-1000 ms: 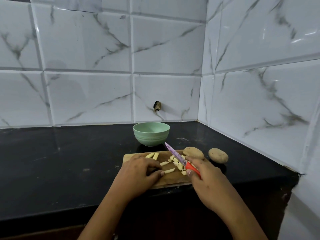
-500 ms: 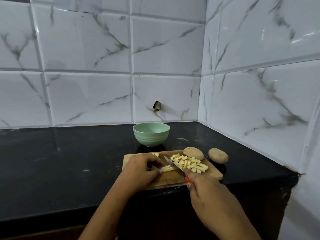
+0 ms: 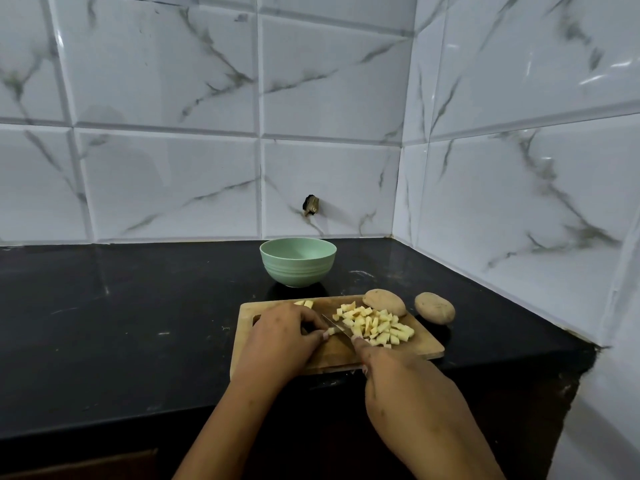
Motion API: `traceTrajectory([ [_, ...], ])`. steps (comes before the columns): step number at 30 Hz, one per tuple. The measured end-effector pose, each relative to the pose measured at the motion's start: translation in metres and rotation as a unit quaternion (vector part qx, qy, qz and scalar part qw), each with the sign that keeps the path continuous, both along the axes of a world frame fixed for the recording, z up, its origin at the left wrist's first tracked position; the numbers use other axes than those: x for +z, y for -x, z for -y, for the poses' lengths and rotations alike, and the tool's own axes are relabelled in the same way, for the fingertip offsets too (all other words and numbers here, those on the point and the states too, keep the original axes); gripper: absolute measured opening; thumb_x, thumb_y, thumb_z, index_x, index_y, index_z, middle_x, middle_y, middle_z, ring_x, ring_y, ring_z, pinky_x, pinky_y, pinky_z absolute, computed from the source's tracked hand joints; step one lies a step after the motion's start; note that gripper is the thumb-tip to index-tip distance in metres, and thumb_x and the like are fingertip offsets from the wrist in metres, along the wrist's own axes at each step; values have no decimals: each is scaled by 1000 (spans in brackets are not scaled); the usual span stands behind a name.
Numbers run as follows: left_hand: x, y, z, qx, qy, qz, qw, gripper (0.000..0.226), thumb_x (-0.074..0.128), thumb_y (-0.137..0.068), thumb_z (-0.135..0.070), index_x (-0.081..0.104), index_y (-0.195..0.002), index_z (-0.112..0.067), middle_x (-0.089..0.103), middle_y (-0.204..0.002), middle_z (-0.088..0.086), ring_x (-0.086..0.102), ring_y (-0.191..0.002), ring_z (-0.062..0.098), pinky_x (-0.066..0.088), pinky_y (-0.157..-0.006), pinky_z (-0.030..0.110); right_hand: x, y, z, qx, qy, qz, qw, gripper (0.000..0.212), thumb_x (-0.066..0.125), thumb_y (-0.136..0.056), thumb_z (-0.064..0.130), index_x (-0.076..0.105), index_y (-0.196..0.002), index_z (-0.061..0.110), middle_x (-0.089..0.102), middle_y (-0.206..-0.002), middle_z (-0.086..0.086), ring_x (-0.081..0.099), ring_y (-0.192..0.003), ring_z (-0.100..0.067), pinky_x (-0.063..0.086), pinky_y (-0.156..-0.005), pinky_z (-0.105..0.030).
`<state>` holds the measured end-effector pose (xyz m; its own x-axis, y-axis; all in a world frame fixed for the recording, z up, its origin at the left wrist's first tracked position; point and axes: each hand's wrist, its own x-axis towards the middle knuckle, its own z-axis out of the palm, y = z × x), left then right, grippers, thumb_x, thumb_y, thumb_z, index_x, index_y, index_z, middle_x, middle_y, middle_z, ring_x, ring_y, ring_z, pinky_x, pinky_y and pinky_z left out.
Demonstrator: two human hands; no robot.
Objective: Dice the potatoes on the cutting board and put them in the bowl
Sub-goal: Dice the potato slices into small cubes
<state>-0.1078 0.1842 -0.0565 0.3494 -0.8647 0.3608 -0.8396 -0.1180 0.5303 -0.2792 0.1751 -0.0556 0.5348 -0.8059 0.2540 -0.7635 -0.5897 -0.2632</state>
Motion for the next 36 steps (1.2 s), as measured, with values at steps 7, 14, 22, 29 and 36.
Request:
traceTrajectory([
  [7,2,4,-7,9,6,-6,1000,4,68,-84,-38,71,-86,-37,64,-91,-19,54,-81,0,44,-74,17,12,-16,3,-12,53,-74,996,65,43,-96,10,19,-151,34,60,-113,-1,60,-93,-17,42,-63,-27],
  [14,1,-4,-23,-14,9,-13,1000,17,69,-83,-35,71,-100,-37,62,-98,-21,49,-78,-10,36,-63,5,10,1,-7,-6,56,18,998,57,36,-102,21,15,-149,44,59,-113,6,51,-81,-10,35,-54,-20],
  [22,0,-2,-25,-1,21,-3,1000,15,66,-87,-28,71,-97,-38,66,-105,-18,50,-82,-6,35,-64,2,7,-9,-11,16,37,-30,999,61,41,-99,16,17,-151,38,57,-104,1,45,-80,-12,38,-58,-25],
  [29,1,-1,-29,5,45,-29,999,8,71,-83,-30,72,-89,-36,61,-84,-22,52,-78,-6,36,-63,5,3,-10,-14,-2,49,-27,998,64,40,-99,14,12,-152,37,58,-112,1,56,-92,-14,40,-64,-25],
  [36,-2,-3,-35,44,66,-39,996,13,72,-81,-31,73,-94,-30,62,-90,-18,56,-86,-1,40,-69,11,10,0,-22,9,31,20,999,57,37,-101,22,16,-149,45,59,-116,5,57,-99,-13,46,-73,-28],
])
